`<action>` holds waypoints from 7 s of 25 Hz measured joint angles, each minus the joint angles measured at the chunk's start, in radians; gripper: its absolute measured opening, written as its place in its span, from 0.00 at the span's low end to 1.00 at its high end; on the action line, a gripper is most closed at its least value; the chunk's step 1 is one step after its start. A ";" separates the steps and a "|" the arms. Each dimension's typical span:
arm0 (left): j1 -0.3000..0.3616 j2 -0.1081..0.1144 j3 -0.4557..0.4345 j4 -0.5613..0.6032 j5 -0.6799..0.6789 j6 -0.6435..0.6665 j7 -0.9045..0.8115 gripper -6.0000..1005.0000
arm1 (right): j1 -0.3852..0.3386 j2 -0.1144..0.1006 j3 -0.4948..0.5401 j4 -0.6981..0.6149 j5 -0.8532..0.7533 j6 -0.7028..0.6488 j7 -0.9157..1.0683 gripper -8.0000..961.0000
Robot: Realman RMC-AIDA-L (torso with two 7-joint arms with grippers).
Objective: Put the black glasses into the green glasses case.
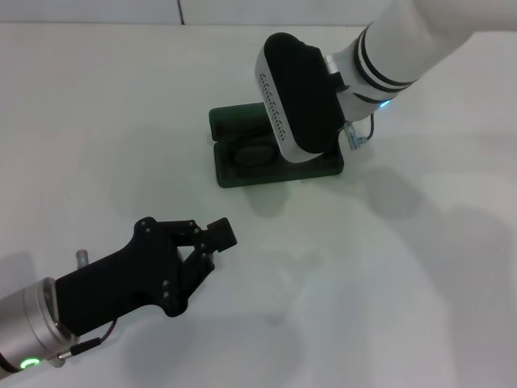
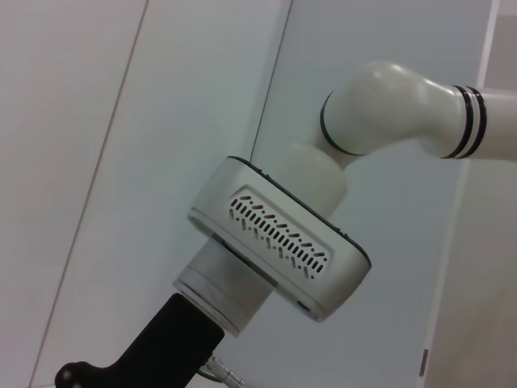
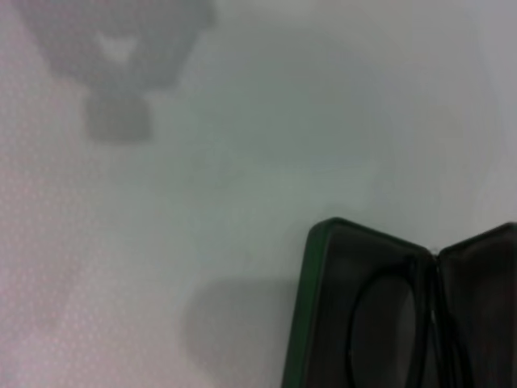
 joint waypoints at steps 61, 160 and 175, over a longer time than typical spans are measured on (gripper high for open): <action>-0.525 0.142 -0.008 0.205 0.227 -0.528 -0.547 0.17 | -0.991 -0.011 1.375 -0.182 0.508 -1.011 -0.319 0.24; -0.136 0.103 -0.039 0.364 0.084 0.130 -0.388 0.53 | -0.751 -0.002 1.096 -0.041 0.541 -1.084 -0.430 0.74; -0.090 0.089 -0.032 0.354 0.130 0.137 -0.346 0.61 | -0.719 -0.001 1.025 -0.010 0.586 -1.038 -0.416 0.90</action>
